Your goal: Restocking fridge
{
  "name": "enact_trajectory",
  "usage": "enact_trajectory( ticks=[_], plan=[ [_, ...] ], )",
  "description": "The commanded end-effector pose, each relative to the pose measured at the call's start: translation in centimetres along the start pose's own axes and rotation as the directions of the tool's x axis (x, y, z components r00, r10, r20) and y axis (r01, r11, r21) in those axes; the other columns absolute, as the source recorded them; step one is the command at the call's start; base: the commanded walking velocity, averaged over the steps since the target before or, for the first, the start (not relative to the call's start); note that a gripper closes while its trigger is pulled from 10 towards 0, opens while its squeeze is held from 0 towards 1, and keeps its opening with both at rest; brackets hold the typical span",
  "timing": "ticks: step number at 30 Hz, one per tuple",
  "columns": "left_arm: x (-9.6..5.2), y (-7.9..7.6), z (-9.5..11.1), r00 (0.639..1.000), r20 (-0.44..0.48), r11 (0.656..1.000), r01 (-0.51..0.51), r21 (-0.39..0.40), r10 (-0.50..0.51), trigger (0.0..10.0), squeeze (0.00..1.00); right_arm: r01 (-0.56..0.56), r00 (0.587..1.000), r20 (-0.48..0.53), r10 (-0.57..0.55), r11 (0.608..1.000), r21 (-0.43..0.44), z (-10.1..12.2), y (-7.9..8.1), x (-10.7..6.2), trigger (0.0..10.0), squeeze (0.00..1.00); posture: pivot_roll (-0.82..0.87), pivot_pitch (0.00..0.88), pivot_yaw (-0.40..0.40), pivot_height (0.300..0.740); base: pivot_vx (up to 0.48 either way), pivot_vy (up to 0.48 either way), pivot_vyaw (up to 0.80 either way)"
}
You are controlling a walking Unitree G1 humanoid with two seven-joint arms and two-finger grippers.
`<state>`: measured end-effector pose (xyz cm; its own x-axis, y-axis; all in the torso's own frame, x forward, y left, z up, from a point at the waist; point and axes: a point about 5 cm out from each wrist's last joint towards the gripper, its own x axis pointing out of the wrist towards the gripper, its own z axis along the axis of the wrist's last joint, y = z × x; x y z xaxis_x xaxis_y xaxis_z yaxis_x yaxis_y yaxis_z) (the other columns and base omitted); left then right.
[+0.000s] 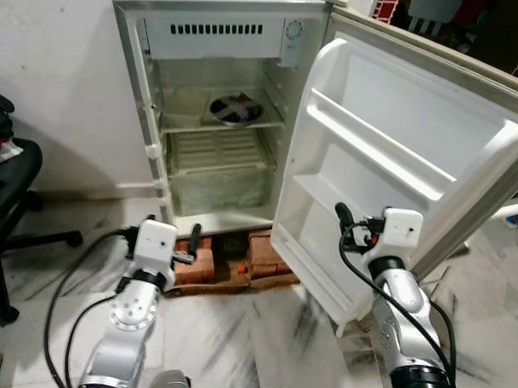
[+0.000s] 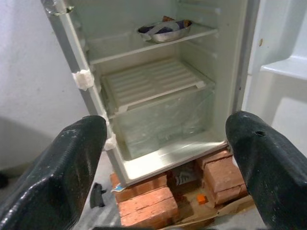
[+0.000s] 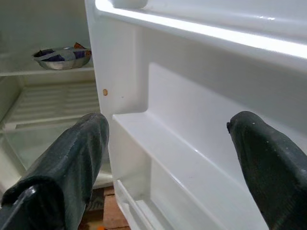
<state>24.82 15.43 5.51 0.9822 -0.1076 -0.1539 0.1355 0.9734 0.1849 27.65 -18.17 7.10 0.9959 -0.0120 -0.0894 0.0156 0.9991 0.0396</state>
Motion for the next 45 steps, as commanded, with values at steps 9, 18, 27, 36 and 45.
enact_trajectory(
  ticks=[9, 18, 27, 36, 45],
  plan=[
    [0.0, 0.4, -0.2, 1.000, -0.004, 1.000, -0.002, 0.021, 0.002, 10.0, 0.00, -0.014, 1.000, 0.009, 0.014, 1.000, 0.002, 0.3, 0.3, 0.4, 10.0, 0.00, 0.12, 0.000, -0.063, 0.740, 0.000, -0.457, 0.00],
    [-0.3, 0.5, -0.5, 1.000, -0.012, 1.000, -0.003, 0.021, 0.004, 10.0, 0.00, -0.247, 0.963, -0.095, 0.251, 0.967, 0.058, -1.1, 1.4, -1.0, 10.0, 0.00, 0.12, 0.000, -0.066, 0.740, 0.000, -0.458, 0.00],
    [-0.2, 0.3, -0.6, 1.000, -0.011, 1.000, 0.002, 0.023, -0.002, 10.0, 0.00, -0.406, 0.885, -0.213, 0.415, 0.910, 0.084, -2.2, 1.1, -1.5, 10.0, 0.00, 0.12, 0.000, -0.065, 0.740, 0.000, -0.458, 0.00],
    [-0.5, 0.8, -0.8, 0.999, -0.029, 0.999, -0.033, 0.025, 0.034, 10.0, 0.00, -0.386, 0.893, -0.240, 0.381, 0.922, 0.027, -2.2, 0.1, -0.6, 10.0, 0.00, 0.13, 0.000, -0.068, 0.740, 0.000, -0.166, 0.00],
    [-1.3, 2.9, -3.7, 0.962, -0.219, 0.986, -0.169, -0.010, 0.162, 10.0, 0.00, -0.236, 0.969, -0.060, 0.239, 0.970, 0.049, 1.1, -0.2, 2.1, 10.0, 0.00, 0.14, 0.000, -0.065, 0.740, 0.000, 0.000, 0.00]
  ],
)
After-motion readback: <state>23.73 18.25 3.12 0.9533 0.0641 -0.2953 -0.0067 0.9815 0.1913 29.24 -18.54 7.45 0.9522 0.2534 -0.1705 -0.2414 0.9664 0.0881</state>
